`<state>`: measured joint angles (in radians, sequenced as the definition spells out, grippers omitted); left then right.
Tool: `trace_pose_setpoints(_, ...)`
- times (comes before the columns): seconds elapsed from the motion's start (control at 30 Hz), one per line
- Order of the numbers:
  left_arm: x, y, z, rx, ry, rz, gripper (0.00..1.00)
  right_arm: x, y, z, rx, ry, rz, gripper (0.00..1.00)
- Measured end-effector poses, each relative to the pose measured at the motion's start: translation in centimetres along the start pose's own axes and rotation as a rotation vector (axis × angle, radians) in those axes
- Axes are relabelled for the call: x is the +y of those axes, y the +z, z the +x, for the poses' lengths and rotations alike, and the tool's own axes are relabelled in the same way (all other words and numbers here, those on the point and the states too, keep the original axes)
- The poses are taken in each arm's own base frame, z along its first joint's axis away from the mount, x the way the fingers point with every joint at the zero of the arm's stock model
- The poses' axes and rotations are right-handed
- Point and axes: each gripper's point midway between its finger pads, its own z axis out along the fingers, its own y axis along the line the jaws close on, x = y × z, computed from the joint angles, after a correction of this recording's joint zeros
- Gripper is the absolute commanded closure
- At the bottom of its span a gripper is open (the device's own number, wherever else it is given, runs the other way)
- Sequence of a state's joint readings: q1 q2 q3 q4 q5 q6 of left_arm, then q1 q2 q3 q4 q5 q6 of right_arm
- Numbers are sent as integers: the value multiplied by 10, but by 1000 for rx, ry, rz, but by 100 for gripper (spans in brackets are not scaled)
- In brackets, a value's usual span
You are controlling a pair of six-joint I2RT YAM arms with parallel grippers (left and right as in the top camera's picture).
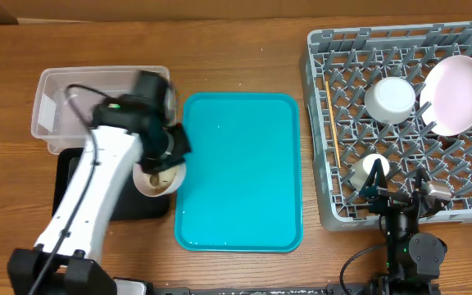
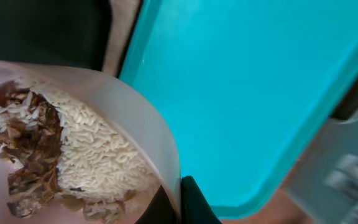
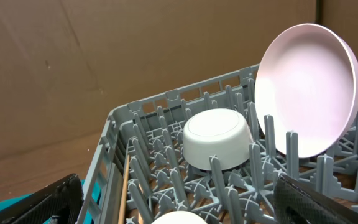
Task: Sort waste into correct bins and load items into the dishwasher
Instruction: 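Tip the bowl over the black tray to dump the rice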
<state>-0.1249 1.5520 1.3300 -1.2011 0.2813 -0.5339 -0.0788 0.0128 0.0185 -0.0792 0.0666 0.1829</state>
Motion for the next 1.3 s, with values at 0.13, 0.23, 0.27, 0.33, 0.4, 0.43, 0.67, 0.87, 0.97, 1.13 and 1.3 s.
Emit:
trace_pose_setpoints(0.13,17,-7,-18,15,-32,160,96,0,0,0,0,0,0,0)
trace_pose_setpoints(0.23,31,-7,-25,18,-49,300,96,0,0,0,0,0,0,0)
trace_pose_setpoints(0.27,36,-8,-27,16,-56,350,96,0,0,0,0,0,0,0)
trace_pose_setpoints(0.33,45,-10,-30,2,-63,435,96,0,0,0,0,0,0,0)
trace_pose_setpoints(0.4,55,-13,-34,-28,-67,519,96,0,0,0,0,0,0,0)
trace_pose_setpoints(0.43,60,-14,-36,-49,-66,557,96,0,0,0,0,0,0,0)
trace_pose_setpoints(0.67,85,-25,-39,-201,-52,815,96,0,0,0,0,0,0,0)
trace_pose_setpoints(0.87,85,-32,-24,-294,-36,1027,96,0,0,0,0,0,0,0)
trace_pose_setpoints(0.97,87,-38,-23,-349,-29,1093,96,0,0,0,0,0,0,0)
trace_pose_setpoints(1.13,91,-49,-25,-404,-36,1150,96,0,0,0,0,0,0,0)
trace_pose_setpoints(1.3,92,-53,-27,-447,1,1162,96,0,0,0,0,0,0,0)
